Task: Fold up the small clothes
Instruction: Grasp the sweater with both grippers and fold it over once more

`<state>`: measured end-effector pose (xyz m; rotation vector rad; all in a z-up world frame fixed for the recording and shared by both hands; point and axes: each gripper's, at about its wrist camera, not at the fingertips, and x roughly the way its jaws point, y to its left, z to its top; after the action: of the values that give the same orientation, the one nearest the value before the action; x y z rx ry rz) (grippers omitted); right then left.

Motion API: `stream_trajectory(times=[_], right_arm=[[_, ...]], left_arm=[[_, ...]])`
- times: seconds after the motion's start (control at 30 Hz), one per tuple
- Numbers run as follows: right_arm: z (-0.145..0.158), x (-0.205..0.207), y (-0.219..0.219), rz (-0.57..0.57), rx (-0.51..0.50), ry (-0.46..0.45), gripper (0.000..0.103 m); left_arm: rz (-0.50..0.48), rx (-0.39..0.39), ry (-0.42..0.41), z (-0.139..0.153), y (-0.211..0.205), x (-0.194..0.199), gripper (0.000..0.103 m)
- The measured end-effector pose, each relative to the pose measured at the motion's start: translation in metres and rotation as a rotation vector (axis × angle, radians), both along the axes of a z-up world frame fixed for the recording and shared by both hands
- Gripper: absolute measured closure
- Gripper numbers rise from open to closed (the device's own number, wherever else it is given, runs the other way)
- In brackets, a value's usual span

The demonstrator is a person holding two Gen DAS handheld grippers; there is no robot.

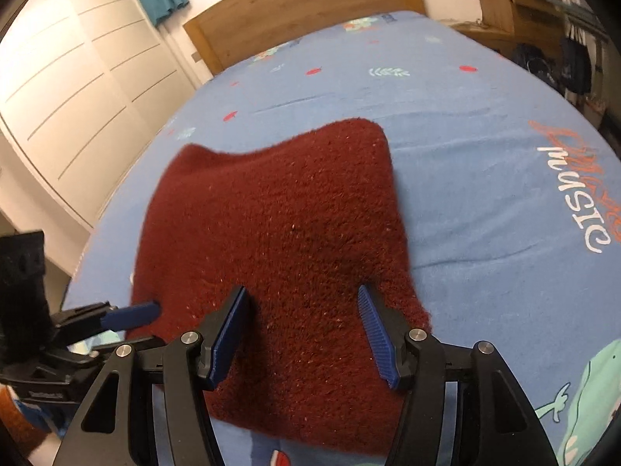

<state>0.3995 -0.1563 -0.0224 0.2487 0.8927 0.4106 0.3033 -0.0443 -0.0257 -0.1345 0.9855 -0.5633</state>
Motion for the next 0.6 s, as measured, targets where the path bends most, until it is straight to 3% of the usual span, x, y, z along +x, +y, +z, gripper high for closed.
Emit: stream_trajectory(times=[0.13, 0.3, 0.43, 0.6], right_arm=[[0.007, 0.003, -0.003, -0.003, 0.027, 0.033, 0.043], [0.040, -0.004, -0.011, -0.011, 0.064, -0.017, 0.043], [0.050, -0.002, -0.017, -0.037, 0.051, -0.036, 0.043], [0.042, 0.009, -0.022, -0.057, 0.021, 0.016, 0.038]], left_arm=[[0.027, -0.029, 0.028, 0.016, 0.009, 0.006, 0.058], [0.093, -0.064, -0.034, 0.052, 0.034, 0.006, 0.043], [0.153, -0.023, -0.041, 0.050, 0.054, 0.011, 0.035], [0.194, -0.003, 0.030, 0.022, 0.068, 0.022, 0.034]])
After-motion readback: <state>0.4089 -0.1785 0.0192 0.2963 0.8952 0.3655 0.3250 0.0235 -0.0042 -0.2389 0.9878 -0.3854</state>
